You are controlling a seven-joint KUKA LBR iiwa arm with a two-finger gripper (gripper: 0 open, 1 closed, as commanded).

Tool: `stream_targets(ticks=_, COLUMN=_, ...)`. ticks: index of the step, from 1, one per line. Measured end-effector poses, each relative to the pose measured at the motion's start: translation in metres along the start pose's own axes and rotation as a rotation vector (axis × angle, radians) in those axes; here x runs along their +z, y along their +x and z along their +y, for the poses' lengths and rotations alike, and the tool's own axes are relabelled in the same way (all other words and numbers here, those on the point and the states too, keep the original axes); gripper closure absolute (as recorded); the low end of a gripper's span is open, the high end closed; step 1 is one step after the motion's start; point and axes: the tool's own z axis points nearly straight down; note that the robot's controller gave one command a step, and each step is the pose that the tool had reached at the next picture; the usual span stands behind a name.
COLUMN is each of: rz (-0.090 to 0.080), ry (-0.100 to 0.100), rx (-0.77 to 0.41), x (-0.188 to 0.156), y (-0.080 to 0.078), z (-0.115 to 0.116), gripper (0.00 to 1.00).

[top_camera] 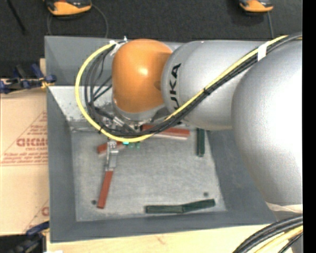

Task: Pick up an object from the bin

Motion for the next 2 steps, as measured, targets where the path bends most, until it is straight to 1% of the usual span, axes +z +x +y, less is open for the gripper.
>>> stream_targets(ticks=1, rz=-0.003, ry=0.001, rx=-0.375, x=0.096, y=0.047, z=0.015, gripper=0.00)
stream_targets(ticks=2, rz=-0.004, ry=0.001, rx=-0.434, x=0.109, y=0.091, z=-0.016, gripper=0.00)
